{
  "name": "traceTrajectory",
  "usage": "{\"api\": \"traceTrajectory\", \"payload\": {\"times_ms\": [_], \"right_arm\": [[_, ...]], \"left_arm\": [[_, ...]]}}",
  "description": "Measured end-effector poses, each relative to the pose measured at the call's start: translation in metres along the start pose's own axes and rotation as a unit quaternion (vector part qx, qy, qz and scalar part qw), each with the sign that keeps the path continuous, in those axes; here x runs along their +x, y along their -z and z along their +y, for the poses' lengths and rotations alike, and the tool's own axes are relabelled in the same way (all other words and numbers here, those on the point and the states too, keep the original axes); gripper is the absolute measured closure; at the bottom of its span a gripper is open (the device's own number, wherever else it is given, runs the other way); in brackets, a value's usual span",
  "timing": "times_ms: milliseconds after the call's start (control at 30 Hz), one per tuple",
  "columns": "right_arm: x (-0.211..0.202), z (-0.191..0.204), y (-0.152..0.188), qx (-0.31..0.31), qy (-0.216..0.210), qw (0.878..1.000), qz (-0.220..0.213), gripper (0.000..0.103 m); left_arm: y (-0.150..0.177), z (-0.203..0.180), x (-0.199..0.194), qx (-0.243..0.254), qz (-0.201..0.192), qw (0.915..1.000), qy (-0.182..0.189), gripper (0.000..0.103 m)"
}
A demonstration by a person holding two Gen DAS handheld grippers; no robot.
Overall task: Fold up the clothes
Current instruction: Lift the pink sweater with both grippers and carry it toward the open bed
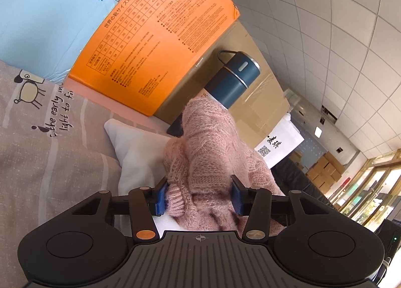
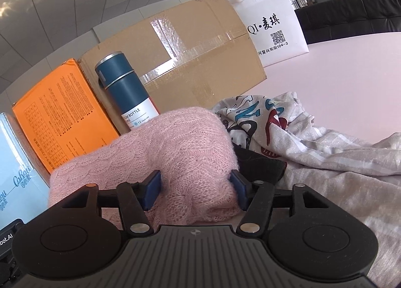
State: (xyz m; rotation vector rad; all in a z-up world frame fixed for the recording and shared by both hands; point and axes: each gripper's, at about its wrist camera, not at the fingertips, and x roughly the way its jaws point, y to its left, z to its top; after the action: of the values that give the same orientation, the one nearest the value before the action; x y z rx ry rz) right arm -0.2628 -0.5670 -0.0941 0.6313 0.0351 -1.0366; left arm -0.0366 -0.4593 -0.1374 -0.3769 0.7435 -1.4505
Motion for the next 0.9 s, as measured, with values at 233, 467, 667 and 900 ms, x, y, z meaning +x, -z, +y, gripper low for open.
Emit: {"api": "traceTrajectory", "payload": {"times_ms": [233, 467, 667, 900], "right_arm": [[-0.022, 0.014, 0.0, -0.042, -0.079, 0.995, -0.046, 0.081], [-0.047, 0.018, -0.007, -0.022, -0.178, 0.982, -0.063, 0.082], [-0.063, 0.019, -0.01, -0.006, -0.261, 0.963, -0.066, 0.085], [-0.082, 0.036, -0.004, -0.027, -0.334, 0.941, -0.053, 0.088]], "left_arm": [[0.0, -0.01, -0.017, 0.03, -0.023, 0.9993, -0.006, 0.066], [0.009, -0.032, -0.049, 0.095, -0.057, 0.9938, -0.013, 0.071], [0.016, -0.047, -0.087, 0.13, -0.087, 0.9873, -0.027, 0.073], [0.027, -0.059, -0.14, 0.152, -0.092, 0.983, -0.047, 0.075]]}}
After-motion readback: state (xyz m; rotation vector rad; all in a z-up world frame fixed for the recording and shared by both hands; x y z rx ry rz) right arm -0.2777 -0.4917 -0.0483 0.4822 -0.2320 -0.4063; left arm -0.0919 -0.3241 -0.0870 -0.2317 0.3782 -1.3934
